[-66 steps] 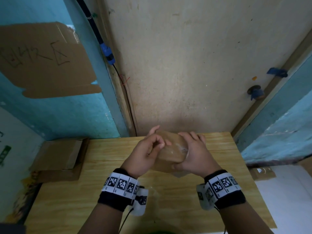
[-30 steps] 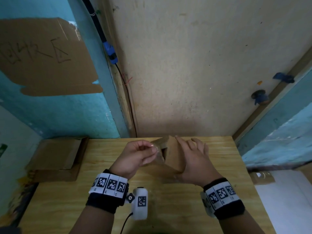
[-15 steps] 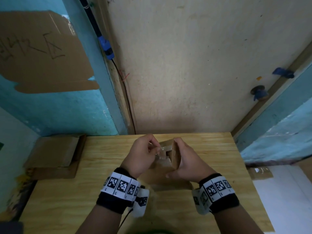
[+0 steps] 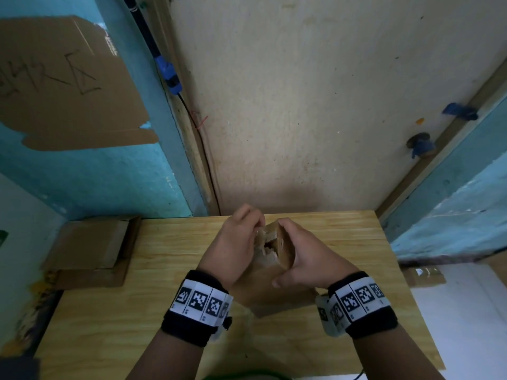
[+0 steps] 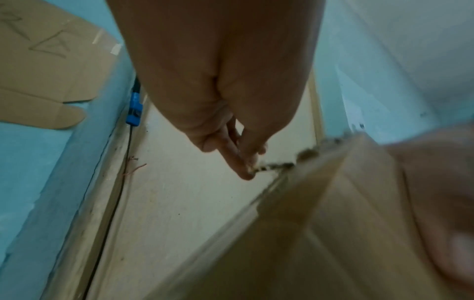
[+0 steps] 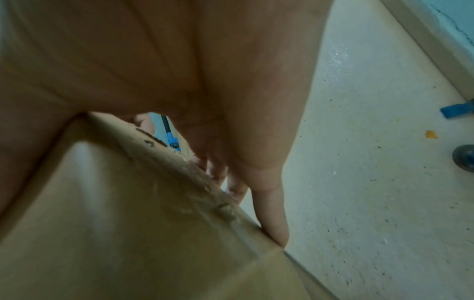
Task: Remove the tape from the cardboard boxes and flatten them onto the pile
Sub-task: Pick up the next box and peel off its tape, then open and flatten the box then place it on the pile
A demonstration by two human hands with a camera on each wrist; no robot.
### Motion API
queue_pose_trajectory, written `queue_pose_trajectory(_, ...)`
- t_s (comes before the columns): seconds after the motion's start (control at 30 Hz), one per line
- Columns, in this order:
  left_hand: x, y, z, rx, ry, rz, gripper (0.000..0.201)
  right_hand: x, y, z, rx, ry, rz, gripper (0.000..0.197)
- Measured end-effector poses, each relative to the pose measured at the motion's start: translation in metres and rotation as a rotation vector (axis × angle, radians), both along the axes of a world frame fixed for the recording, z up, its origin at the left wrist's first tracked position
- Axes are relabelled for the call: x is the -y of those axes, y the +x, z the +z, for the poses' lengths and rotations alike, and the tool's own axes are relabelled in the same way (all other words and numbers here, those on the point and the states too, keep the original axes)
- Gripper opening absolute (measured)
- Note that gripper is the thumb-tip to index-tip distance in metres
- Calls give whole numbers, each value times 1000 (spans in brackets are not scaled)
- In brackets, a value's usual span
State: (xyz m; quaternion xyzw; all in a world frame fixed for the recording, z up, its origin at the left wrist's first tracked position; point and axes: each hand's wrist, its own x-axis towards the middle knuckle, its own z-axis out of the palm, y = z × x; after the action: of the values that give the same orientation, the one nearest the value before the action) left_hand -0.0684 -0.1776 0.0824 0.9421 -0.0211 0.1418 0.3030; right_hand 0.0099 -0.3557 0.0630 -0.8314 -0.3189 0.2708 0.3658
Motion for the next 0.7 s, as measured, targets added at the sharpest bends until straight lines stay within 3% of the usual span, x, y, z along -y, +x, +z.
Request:
queue_pose_trajectory(0.1,-3,1,-3,-1,97,142,28,4,-3,4,2,13,56,98)
queue_pose_trajectory(0.27,-39,7,9,60,-152,170,22,16,-6,6,-50,82,5,105)
queue_pose_trajectory(0.43,-39,6,7,-44,-418,206,22,16,-9,7,-1,138,-68,123)
queue_pose_trajectory(0.5,-37,4,6,-109,-585,232,30,19,-9,4,61,144,-45,112)
queue_pose_trajectory(0.6,-31,0,5,-123,-614,299,53,22,-10,0,147,156,-36,95)
queue_pose_trajectory(0.7,-35,-6,4,-78,-857,389,54,26,-11,-5,179,188,-64,90)
